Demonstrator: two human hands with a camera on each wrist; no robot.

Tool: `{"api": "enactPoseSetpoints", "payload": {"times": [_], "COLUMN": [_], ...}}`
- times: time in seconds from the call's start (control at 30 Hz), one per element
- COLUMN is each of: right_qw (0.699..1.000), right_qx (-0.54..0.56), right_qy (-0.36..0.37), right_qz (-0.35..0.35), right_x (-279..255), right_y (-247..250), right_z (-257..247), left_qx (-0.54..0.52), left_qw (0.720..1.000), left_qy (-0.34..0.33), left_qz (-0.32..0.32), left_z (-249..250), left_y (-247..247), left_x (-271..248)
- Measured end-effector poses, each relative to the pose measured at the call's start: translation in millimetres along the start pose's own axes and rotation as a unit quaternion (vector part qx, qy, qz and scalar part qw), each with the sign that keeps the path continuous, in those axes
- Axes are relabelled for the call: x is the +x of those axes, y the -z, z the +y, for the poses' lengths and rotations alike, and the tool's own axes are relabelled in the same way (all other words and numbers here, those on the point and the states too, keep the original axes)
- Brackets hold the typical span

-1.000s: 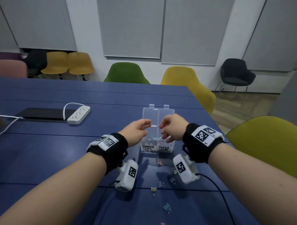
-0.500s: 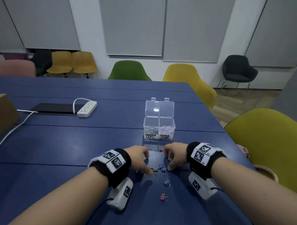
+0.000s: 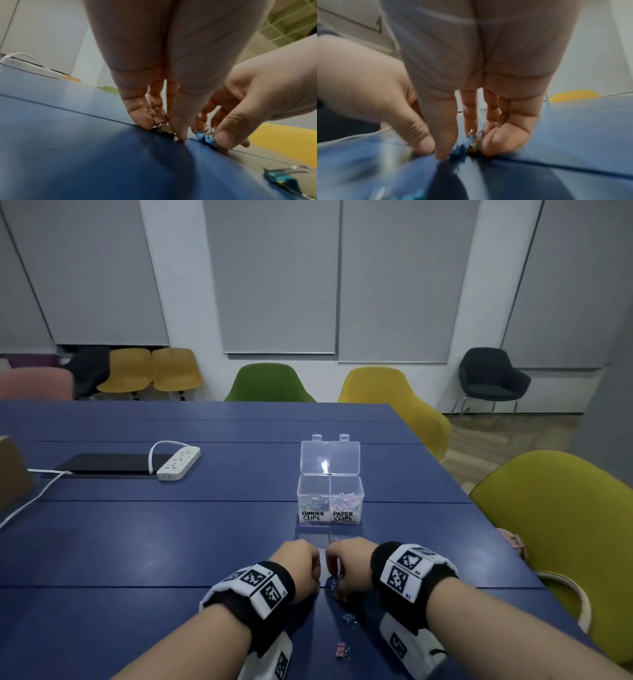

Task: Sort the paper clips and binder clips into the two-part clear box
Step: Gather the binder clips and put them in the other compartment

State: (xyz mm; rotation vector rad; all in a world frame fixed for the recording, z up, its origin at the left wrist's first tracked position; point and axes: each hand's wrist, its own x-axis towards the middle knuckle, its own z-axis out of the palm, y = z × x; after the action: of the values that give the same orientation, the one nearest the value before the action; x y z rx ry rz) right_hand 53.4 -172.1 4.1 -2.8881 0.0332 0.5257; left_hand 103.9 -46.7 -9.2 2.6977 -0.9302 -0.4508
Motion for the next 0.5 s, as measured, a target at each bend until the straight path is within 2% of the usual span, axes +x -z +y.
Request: {"api": "enactPoseSetpoints", "payload": {"times": [0.07, 0.17, 0.23, 0.37, 0.5], "right_qw": [1.000, 0.996, 0.995, 1.000, 0.998], "right_qx": [0.012, 0.064, 0.053, -0.016, -0.037], "right_qy": [-0.014, -0.033, -0.033, -0.004, 0.047], "right_qz": [0.001, 0.060, 0.081, 0.019, -0.002], "right_x": [6.6, 19.6, 29.6, 35.1, 18.0], "right_y": [5.8, 16.6, 19.5, 15.2, 5.9], "right_z": [6.6, 17.6, 21.2, 15.4, 17.2], "left_qx": [-0.027, -0.096, -0.147, -0.196, -0.216], "left_qw": [1.000, 0.994, 0.986, 0.976, 0.971], "left_qy": [0.013, 0.026, 0.034, 0.041, 0.040], "left_qz": [-0.008, -0.045, -0.070, -0.089, -0.095], "left_z": [-8.9, -20.8, -25.7, -31.8, -33.8], "left_y": [-1.6, 0.6, 3.0, 3.9, 0.4], "left_x": [0.7, 7.5, 13.0, 20.3, 22.8]}}
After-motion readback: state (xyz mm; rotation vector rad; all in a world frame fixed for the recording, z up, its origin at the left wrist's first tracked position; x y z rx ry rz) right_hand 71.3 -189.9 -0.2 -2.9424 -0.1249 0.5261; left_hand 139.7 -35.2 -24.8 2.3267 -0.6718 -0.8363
